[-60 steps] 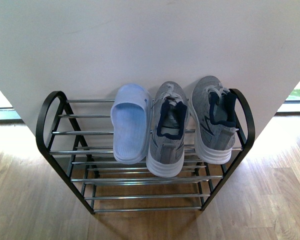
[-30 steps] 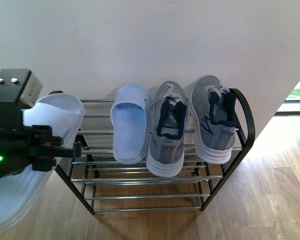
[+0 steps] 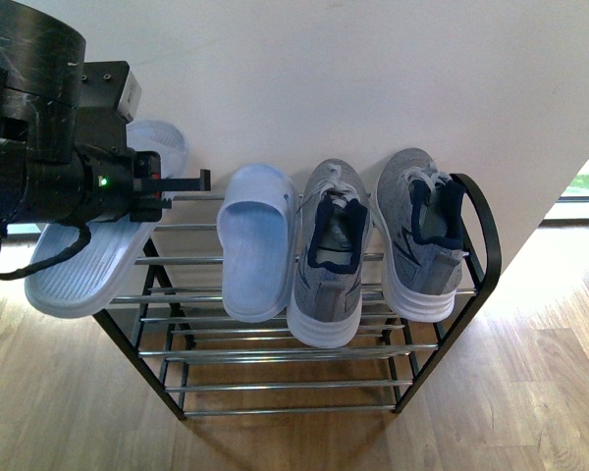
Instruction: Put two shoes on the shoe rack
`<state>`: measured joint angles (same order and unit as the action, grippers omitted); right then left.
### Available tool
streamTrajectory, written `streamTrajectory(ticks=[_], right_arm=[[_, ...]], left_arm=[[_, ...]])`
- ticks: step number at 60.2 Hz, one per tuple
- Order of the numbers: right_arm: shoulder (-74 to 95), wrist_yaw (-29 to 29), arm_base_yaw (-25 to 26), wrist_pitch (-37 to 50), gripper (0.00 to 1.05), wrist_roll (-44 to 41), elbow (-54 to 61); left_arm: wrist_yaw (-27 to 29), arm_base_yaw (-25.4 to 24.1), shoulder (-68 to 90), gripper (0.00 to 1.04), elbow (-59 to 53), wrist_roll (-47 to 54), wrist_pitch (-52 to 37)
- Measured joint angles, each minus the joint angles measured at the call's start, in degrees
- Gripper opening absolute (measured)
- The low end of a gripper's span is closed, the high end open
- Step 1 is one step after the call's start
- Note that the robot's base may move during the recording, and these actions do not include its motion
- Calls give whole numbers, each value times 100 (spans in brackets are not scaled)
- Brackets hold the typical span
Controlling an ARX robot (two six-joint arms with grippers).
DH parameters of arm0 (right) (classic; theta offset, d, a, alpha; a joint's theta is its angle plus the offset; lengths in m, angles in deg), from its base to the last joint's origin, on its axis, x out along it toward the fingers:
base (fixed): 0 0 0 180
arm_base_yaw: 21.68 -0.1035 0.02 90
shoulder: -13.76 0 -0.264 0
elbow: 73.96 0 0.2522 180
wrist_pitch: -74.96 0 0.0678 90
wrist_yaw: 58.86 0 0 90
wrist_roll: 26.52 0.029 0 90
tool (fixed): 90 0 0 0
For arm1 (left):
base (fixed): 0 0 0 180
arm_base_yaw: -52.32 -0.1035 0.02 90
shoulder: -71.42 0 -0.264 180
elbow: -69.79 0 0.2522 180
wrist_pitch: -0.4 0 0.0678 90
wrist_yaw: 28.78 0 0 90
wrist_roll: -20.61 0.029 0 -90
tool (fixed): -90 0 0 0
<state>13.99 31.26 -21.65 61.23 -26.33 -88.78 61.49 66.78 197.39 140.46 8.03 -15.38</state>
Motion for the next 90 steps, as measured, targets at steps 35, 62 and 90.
streamTrajectory(ticks=[35, 62, 90], right_arm=[[0, 0, 0, 0, 95, 0, 0], [0, -2, 0, 0, 95, 0, 0], [0, -2, 0, 0, 95, 0, 0]], left_arm=[[2, 0, 994, 2, 575, -883, 35], [144, -2, 1290, 14, 898, -1425, 26], [990, 125, -905, 97, -376, -1926, 341]])
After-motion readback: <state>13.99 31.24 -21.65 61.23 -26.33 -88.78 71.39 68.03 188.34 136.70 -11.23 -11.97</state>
